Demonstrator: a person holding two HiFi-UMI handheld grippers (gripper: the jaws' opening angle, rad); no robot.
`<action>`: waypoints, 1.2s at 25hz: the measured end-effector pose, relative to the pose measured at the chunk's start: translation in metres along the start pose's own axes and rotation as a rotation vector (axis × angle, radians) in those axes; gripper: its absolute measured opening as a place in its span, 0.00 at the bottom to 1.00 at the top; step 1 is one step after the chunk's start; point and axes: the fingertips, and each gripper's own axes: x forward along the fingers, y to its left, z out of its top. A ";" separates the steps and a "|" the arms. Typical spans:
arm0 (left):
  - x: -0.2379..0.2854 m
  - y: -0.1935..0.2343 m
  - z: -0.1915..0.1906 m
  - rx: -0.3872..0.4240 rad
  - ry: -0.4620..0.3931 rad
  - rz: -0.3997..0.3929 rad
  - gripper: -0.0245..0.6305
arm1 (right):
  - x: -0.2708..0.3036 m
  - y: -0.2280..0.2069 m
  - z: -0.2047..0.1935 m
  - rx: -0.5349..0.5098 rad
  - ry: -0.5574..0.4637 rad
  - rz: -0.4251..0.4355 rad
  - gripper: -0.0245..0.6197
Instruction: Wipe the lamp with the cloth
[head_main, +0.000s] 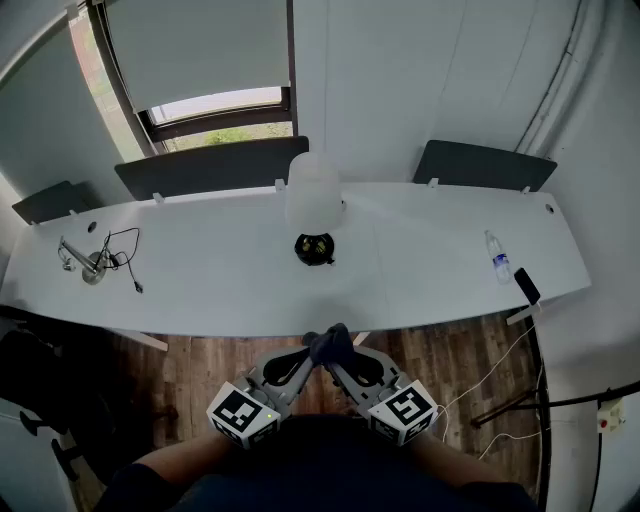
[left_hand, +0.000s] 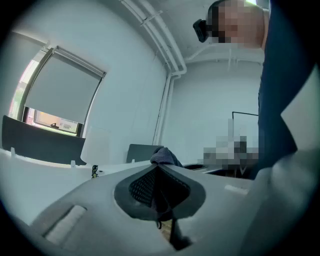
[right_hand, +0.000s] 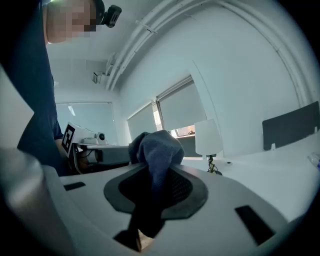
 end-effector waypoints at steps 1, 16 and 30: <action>0.000 0.000 0.000 0.001 -0.001 0.000 0.04 | -0.001 0.000 0.000 0.000 0.000 0.000 0.17; 0.013 -0.006 -0.001 0.019 -0.003 0.009 0.04 | -0.011 -0.012 0.002 0.016 -0.004 0.012 0.17; 0.049 -0.015 -0.021 -0.035 0.014 0.071 0.04 | -0.026 -0.052 -0.017 0.044 0.032 0.043 0.17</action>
